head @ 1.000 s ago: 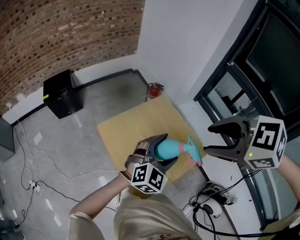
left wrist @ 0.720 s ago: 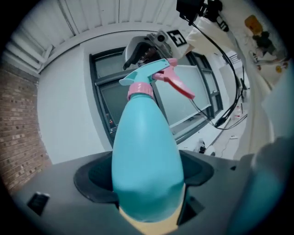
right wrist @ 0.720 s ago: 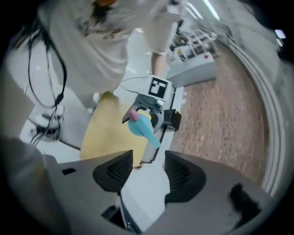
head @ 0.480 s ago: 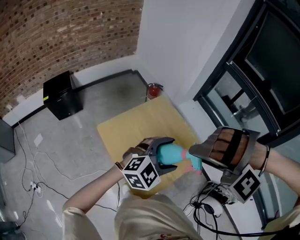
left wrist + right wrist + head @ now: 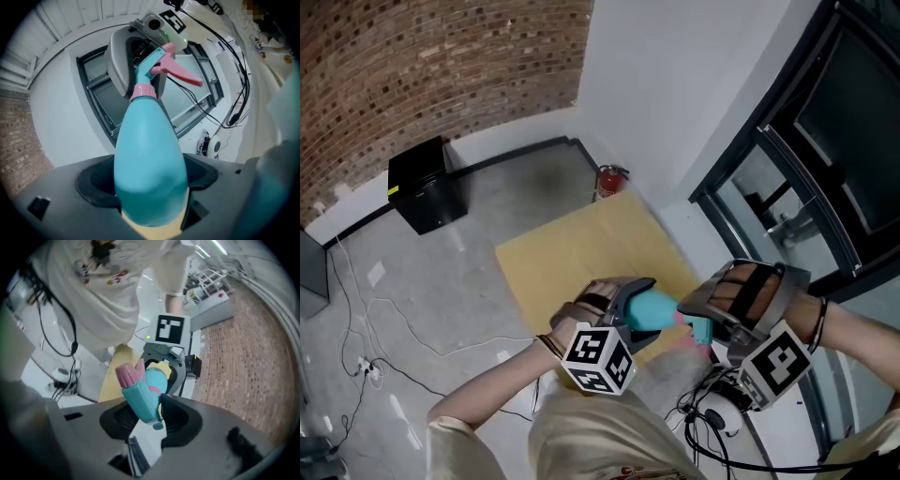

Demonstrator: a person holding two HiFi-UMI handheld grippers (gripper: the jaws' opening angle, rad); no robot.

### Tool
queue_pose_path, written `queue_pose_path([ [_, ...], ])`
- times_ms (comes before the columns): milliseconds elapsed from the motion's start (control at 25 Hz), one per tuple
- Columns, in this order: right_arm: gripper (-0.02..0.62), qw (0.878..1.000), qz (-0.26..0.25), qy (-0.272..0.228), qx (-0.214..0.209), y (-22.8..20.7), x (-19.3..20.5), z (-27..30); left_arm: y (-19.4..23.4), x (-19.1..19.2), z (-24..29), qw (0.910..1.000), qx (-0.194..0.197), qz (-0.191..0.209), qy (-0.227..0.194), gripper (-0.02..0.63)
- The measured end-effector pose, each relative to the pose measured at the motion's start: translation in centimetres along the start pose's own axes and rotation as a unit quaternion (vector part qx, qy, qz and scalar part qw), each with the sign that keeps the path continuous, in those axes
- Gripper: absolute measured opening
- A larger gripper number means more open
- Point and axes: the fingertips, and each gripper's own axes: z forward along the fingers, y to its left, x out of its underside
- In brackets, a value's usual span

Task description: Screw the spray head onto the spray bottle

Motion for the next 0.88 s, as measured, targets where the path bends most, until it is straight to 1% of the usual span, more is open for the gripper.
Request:
queue_pose_path([
  [40,0.127,0.999,0.051,-0.005,-0.011,-0.2,0.1,0.0,0.4,0.0,0.0,0.9997,-0.022,0.003,0.007,0.416],
  [80,0.127,0.994,0.104,-0.012,-0.024,-0.4,0.1,-0.1,0.8,0.0,0.0,0.9988,-0.046,0.007,0.014,0.416],
  [120,0.127,0.986,0.16,-0.02,-0.037,-0.5,0.2,-0.2,1.2,0.0,0.0,0.9973,-0.069,0.012,0.02,0.416],
  [160,0.127,0.975,0.216,-0.026,-0.049,-0.6,0.2,-0.2,1.5,-0.1,-0.1,0.9954,-0.091,0.014,0.025,0.416],
  [200,0.127,0.96,0.27,-0.03,-0.06,-0.7,0.4,-0.2,1.7,0.0,-0.1,0.9935,-0.11,0.014,0.029,0.416],
  [240,0.127,0.943,0.323,-0.032,-0.069,-0.7,0.6,-0.1,1.9,0.0,-0.1,0.9915,-0.126,0.013,0.032,0.416],
  [280,0.127,0.923,0.376,-0.035,-0.079,-0.7,0.8,0.0,2.1,0.1,-0.1,0.9894,-0.14,0.013,0.037,0.416],
  [320,0.127,0.898,0.429,-0.038,-0.089,-0.7,1.0,0.1,2.2,0.2,-0.1,0.9872,-0.153,0.015,0.041,0.416],
  [360,0.127,0.87,0.48,-0.044,-0.1,-0.6,1.2,0.2,2.4,0.2,-0.2,0.9849,-0.166,0.02,0.045,0.416],
  [440,0.127,0.811,0.57,-0.056,-0.117,-0.5,1.5,0.3,2.6,0.3,-0.3,0.9796,-0.19,0.034,0.055,0.416],
  [480,0.127,0.779,0.611,-0.064,-0.126,-0.3,1.6,0.3,2.7,0.2,-0.3,0.9765,-0.203,0.043,0.059,0.416],
  [520,0.127,0.743,0.651,-0.073,-0.137,-0.2,1.6,0.2,2.9,0.2,-0.4,0.9734,-0.214,0.051,0.064,0.416],
  [600,0.127,0.665,0.723,-0.094,-0.159,-0.1,1.6,0.3,2.9,0.2,-0.4,0.9696,-0.226,0.061,0.069,0.416],
  [640,0.127,0.635,0.748,-0.103,-0.165,0.0,1.6,0.3,2.9,0.3,-0.3,0.9703,-0.225,0.059,0.068,0.416],
  [680,0.127,0.619,0.76,-0.107,-0.168,0.0,1.8,0.4,2.8,0.3,-0.1,0.9725,-0.218,0.05,0.065,0.416],
  [720,0.127,0.622,0.758,-0.106,-0.165,0.0,2.0,0.5,2.6,0.4,0.2,0.9757,-0.207,0.037,0.061,0.416],
  [760,0.145,0.64,0.745,-0.102,-0.159,0.0,2.3,0.4,2.4,0.4,0.4,0.9789,-0.195,0.023,0.056,0.416],
  [800,0.201,0.666,0.724,-0.097,-0.149,0.0,2.6,0.2,2.2,0.5,0.7,0.9818,-0.183,0.008,0.052,0.416],
  [880,0.218,0.714,0.682,-0.096,-0.126,-0.3,3.1,-0.6,1.8,0.7,1.0,0.9865,-0.156,-0.023,0.044,0.416],
])
